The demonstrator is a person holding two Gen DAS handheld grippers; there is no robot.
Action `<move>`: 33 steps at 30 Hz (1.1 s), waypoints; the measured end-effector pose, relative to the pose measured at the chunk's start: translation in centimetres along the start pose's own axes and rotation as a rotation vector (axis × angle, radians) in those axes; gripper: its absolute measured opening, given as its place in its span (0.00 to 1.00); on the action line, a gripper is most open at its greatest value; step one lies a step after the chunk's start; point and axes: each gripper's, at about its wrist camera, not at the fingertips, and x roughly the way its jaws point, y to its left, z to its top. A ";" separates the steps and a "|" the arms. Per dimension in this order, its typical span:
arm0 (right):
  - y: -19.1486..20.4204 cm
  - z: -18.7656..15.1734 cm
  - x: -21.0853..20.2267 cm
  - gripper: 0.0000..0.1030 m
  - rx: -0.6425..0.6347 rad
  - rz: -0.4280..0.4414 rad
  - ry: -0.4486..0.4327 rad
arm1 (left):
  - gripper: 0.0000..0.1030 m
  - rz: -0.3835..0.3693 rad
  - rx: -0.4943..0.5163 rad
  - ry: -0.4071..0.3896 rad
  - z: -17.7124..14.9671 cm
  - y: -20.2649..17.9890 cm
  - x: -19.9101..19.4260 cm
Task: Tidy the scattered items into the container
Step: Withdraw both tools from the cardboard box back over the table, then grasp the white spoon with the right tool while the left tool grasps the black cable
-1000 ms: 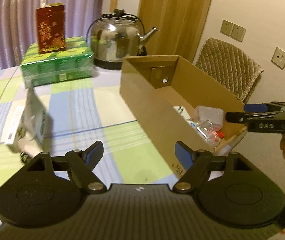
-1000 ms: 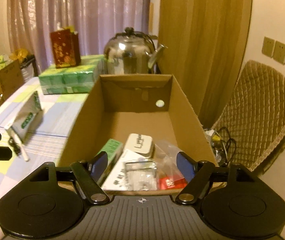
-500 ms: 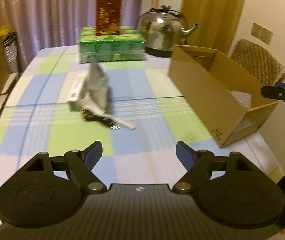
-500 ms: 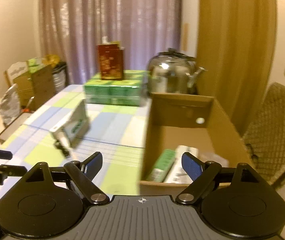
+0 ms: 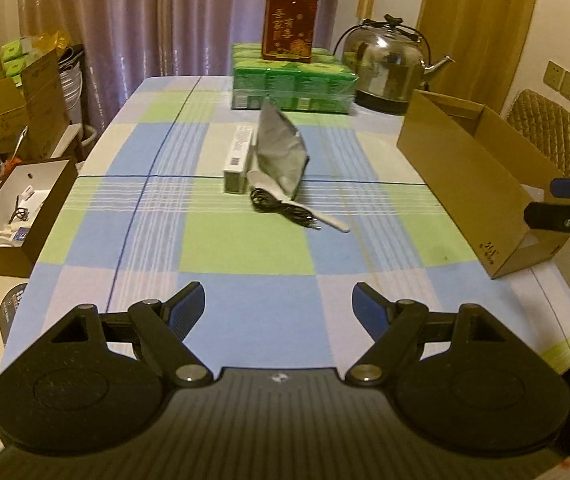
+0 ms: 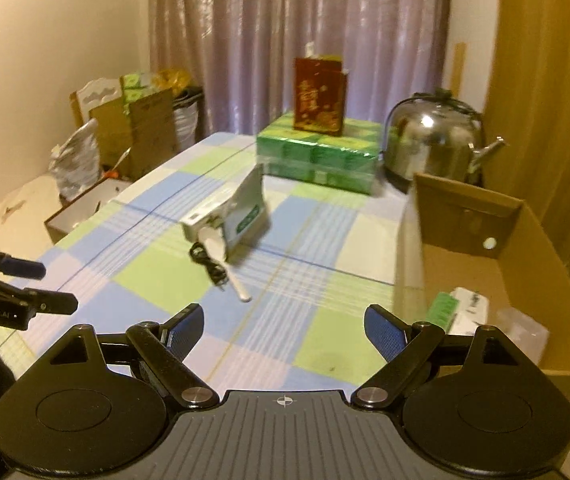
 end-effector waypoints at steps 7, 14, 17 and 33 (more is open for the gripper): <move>1.4 -0.1 2.4 0.82 -0.021 0.026 0.037 | 0.76 0.002 -0.015 0.025 -0.5 1.1 1.0; 2.2 0.0 5.2 0.82 -0.036 0.044 0.075 | 0.76 0.004 -0.031 0.053 -0.8 2.1 2.6; 2.4 -0.1 6.6 0.82 -0.042 0.050 0.099 | 0.76 0.003 -0.035 0.065 -0.8 2.4 3.3; 2.2 1.2 18.2 0.40 -0.128 0.096 0.182 | 0.76 0.025 -0.014 0.080 2.1 3.4 9.8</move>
